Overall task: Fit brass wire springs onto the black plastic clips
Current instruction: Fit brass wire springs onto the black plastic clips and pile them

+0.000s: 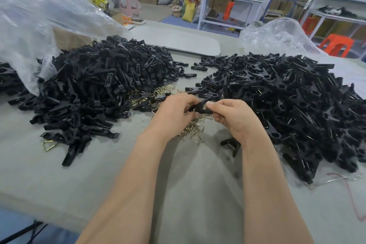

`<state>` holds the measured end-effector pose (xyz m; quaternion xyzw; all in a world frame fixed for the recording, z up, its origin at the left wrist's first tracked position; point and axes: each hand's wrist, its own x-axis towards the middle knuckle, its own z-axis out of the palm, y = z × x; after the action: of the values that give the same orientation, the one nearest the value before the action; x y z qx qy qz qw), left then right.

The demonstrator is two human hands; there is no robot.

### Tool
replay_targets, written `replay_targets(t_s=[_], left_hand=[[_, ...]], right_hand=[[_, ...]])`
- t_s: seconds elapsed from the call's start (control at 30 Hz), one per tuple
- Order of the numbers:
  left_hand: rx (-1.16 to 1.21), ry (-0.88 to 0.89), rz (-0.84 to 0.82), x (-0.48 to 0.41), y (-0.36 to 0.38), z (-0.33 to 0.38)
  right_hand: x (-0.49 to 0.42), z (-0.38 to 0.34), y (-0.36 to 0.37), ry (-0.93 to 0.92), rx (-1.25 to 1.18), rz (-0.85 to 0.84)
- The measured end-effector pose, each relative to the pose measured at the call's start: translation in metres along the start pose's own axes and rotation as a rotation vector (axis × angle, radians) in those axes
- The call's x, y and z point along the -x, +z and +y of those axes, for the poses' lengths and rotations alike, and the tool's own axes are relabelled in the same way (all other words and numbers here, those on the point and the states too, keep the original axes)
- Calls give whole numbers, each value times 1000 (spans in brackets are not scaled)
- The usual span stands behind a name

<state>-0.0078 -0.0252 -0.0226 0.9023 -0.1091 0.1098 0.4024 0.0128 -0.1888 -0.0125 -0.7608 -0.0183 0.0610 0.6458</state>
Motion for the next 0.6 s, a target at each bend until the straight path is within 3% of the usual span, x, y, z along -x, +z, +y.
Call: replay_targets(t_s=[0.23,0.47,0.6], left_hand=[[72,-1,-31,3,-6,2],[0,25,-63,3,-5,6],[-26,36,-37,3,-7,5]], right_hand=[[3,-1,-6,169,-270,-163],[2,-2,-7,58,-74,-120],[3,-1,-6,67,-121,-149]])
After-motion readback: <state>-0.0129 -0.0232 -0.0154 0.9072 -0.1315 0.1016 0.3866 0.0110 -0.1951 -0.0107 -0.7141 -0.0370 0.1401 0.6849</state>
